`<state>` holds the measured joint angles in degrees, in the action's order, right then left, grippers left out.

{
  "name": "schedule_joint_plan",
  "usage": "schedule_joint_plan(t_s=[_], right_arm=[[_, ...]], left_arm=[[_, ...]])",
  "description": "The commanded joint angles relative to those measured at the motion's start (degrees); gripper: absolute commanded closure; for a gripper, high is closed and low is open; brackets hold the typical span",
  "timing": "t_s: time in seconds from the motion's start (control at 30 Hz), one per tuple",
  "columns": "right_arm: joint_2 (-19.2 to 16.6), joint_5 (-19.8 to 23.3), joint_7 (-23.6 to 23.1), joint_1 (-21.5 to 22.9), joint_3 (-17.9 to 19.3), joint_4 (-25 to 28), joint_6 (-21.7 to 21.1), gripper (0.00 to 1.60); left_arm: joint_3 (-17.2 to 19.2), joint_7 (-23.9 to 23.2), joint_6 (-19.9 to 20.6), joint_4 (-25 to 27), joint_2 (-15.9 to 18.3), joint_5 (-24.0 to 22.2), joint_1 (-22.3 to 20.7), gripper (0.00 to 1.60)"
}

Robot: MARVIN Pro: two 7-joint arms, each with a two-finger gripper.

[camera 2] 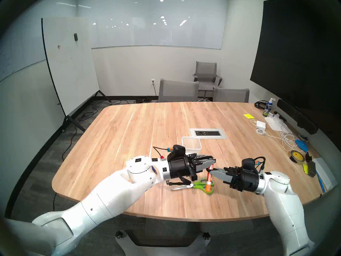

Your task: Place the pen, the marker, and the scissors into the pen holder

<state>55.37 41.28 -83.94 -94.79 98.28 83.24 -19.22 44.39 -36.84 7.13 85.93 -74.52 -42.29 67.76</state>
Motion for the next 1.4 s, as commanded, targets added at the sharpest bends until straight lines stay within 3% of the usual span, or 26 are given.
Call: schedule_joint_plan(t_s=[0.0,0.13,0.17,0.23,0.5,0.97,1.37], right_arm=[[0.15,1.16,-1.06,0.2,-0.09,1.15,0.02,1.6],[0.16,1.17,-1.06,0.25,-0.08,1.12,0.07,1.6],[0.15,1.17,-1.06,0.27,-0.09,1.11,0.08,1.6],[0.14,1.14,-1.06,0.27,-0.08,1.13,0.02,1.6],[0.38,0.86,-0.94,0.47,0.13,1.09,0.13,1.6],[1.96,-0.6,4.28,1.26,1.59,1.05,1.78,1.6],[4.76,-2.37,12.35,0.17,3.04,4.98,3.32,1.6]], left_arm=[[0.65,0.55,-0.38,0.85,-0.68,-0.12,-0.68,1.15],[0.92,0.81,-0.4,1.28,-0.4,-0.31,-0.43,0.97],[1.0,0.64,-0.58,1.24,-0.38,-0.45,-0.37,0.7],[1.2,1.03,-0.05,1.58,-0.25,-0.72,-0.23,0.0],[1.86,2.41,-0.14,3.52,1.38,-0.6,0.7,0.0],[3.98,7.79,-0.3,12.95,8.59,1.11,5.74,0.0],[3.19,16.35,3.47,15.54,13.64,8.45,8.88,0.0]])
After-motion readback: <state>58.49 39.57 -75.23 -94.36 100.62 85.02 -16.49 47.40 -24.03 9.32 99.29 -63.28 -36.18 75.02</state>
